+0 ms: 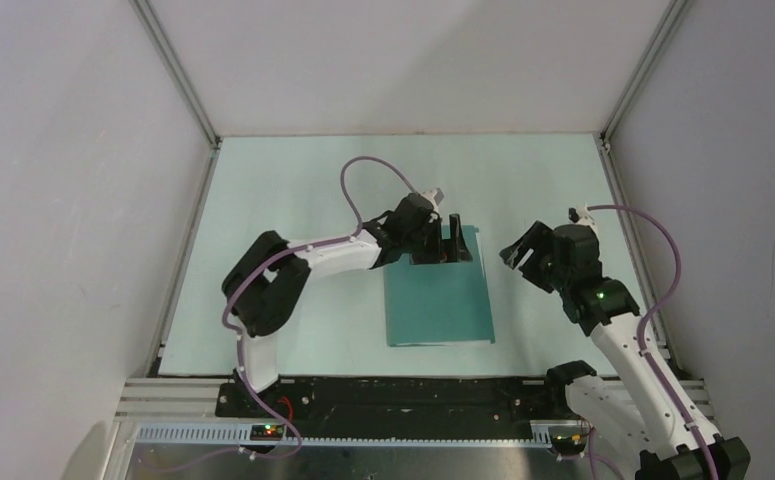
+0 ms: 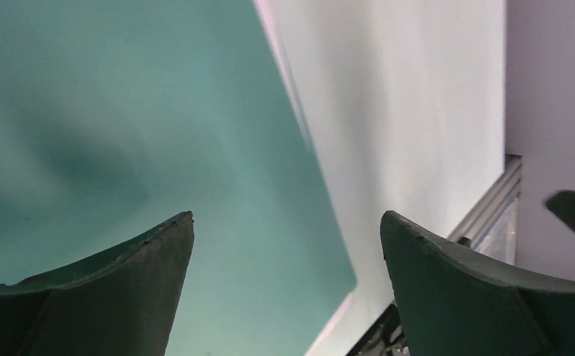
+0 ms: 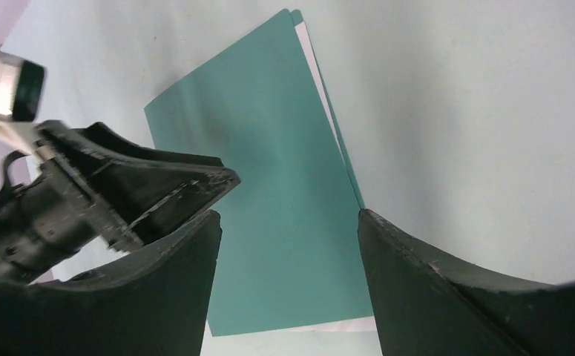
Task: Put the files into the folder
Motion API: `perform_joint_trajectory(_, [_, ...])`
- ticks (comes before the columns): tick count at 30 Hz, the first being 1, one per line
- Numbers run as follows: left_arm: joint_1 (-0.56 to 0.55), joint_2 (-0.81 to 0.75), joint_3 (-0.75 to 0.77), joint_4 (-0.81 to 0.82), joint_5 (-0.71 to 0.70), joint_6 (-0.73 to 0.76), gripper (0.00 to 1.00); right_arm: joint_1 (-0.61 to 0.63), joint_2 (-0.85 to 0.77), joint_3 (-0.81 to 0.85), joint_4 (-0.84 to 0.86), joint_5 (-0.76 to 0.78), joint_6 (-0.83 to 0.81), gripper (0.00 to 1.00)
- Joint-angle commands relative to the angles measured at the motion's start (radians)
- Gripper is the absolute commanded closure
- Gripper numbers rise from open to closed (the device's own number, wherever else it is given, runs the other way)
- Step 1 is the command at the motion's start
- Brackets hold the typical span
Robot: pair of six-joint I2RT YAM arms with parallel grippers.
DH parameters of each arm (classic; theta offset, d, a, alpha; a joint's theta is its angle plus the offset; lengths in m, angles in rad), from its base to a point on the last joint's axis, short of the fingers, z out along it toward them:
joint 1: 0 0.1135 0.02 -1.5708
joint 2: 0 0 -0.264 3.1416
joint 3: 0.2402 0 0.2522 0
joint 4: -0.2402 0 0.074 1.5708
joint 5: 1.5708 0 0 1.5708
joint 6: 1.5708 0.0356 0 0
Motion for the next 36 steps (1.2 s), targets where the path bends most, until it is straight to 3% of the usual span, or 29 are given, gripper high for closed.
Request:
perform_joint_trajectory(1, [0.031,0.018,-0.002,0.095,0.057,0.024,0.0,0.021,0.022,0.01,0.019,0.016,-0.017,0.28])
perform_joint_trajectory(5, [0.06,-0.087,0.041,-0.034,-0.002,0.095,0.0,0.042,0.068,0.011,0.067,0.001,-0.011,0.25])
perform_joint_trajectory(7, [0.08,-0.171,0.033,-0.109,-0.029,0.126,0.0,0.049,0.091,0.011,0.101,-0.022,-0.007,0.12])
perform_joint_trajectory(11, [0.12,-0.349,0.002,-0.25,-0.142,0.19,0.0,0.066,0.124,0.018,0.166,-0.037,-0.006,0.01])
perform_joint_trajectory(16, [0.152,-0.513,-0.016,-0.433,-0.361,0.27,0.0,0.077,0.167,0.035,0.247,-0.087,0.004,0.01])
perform_joint_trajectory(20, [0.175,-0.66,-0.078,-0.495,-0.425,0.301,0.0,0.095,0.219,0.064,0.269,-0.087,-0.002,0.01])
perform_joint_trajectory(26, [0.256,-0.773,-0.158,-0.504,-0.4,0.303,0.0,0.117,0.271,0.106,0.271,-0.069,-0.018,0.0])
perform_joint_trajectory(36, [0.297,-0.781,-0.18,-0.505,-0.389,0.328,0.0,0.13,0.335,0.14,0.267,-0.054,-0.016,0.01])
